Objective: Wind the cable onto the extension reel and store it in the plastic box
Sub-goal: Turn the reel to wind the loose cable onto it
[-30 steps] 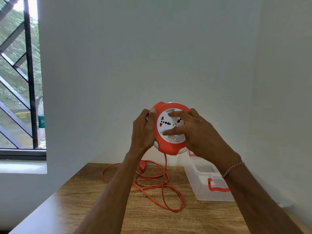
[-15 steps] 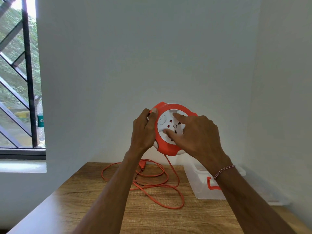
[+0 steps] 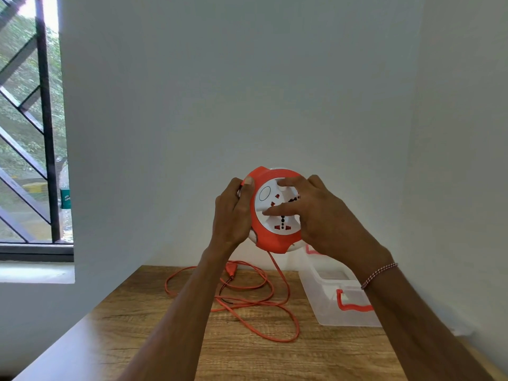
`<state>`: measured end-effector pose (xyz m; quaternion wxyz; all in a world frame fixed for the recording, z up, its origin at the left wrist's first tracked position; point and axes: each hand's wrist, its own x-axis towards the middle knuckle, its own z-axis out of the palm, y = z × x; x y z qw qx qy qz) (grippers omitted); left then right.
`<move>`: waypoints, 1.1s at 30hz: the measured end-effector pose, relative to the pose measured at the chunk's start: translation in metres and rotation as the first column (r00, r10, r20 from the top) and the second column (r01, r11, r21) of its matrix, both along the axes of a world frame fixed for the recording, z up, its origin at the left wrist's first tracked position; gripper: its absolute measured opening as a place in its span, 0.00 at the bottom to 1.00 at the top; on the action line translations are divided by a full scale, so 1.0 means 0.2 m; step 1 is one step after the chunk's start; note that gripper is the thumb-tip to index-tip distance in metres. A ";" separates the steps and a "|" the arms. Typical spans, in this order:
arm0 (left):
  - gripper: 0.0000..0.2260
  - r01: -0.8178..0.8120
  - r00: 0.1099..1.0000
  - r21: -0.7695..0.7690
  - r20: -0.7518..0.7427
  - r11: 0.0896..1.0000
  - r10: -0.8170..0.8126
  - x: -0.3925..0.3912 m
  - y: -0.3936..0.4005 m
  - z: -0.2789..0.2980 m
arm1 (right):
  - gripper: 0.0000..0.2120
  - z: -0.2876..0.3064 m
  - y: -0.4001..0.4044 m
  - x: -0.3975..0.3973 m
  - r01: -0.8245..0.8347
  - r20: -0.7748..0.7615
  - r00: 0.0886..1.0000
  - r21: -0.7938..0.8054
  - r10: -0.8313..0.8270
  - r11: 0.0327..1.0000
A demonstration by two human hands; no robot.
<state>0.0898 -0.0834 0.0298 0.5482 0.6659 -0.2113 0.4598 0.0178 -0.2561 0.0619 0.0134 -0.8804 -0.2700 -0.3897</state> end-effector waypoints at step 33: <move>0.14 0.017 1.000 -0.010 0.004 1.000 -0.017 -0.02 0.00 0.02 | 0.21 0.00 0.02 0.00 -0.062 0.019 0.998 0.005 0.062 0.998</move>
